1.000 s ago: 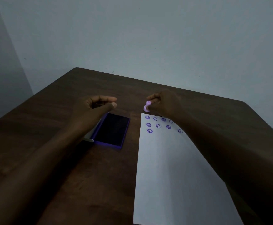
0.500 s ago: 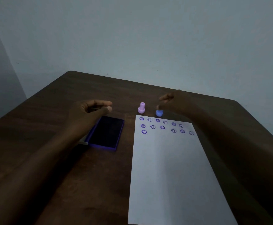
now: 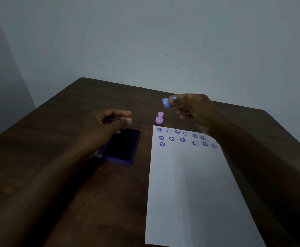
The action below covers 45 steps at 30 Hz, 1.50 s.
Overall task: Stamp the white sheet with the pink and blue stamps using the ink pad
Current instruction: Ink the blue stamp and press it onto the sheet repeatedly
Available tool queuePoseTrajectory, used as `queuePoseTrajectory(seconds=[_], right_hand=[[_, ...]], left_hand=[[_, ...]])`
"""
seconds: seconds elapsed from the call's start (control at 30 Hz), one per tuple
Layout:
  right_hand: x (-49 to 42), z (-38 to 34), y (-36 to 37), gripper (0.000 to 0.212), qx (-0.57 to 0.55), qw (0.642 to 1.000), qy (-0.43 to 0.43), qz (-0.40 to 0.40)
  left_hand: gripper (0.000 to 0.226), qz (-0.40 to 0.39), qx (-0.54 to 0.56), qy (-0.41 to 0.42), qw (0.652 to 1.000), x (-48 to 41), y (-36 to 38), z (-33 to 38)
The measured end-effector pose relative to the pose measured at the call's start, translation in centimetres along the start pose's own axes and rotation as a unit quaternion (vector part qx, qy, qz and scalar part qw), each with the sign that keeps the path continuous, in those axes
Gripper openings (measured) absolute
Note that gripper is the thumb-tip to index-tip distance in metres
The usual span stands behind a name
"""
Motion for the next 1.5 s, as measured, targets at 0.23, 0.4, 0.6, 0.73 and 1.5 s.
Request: queuePoseTrajectory(seconds=[0.23, 0.4, 0.6, 0.73, 1.5], right_hand=[[2.5, 1.5, 4.8, 0.031, -0.177, 0.975, 0.110, -0.078], [3.6, 1.7, 6.9, 0.024, -0.171, 0.973, 0.102, -0.116], [4.0, 1.5, 7.4, 0.026, -0.143, 0.978, 0.085, -0.126], [4.0, 1.3, 7.3, 0.025, -0.141, 0.979, 0.076, -0.123], [2.9, -1.6, 9.6, 0.024, 0.264, 0.952, -0.102, -0.118]], left_hand=[[0.053, -0.025, 0.055, 0.029, 0.998, 1.2, 0.6, 1.2], [0.049, 0.007, 0.061, 0.084, 0.995, 1.9, 1.1, 2.2], [0.046, 0.015, 0.039, 0.095, 0.995, 1.5, 0.8, 2.1], [0.043, -0.003, 0.064, 0.088, 0.994, 1.4, 1.0, 2.1], [0.006, 0.106, 0.268, -0.034, 0.957, -1.2, -3.8, -1.1]])
Point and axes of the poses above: each hand's wrist, its own x-axis away from the middle knuckle, its own y-axis out of the palm, z = x × y, the point moved 6 cm from there along -x, towards the middle knuckle, and after that the axes turned 6 degrees about -x, right-handed, at the moved point
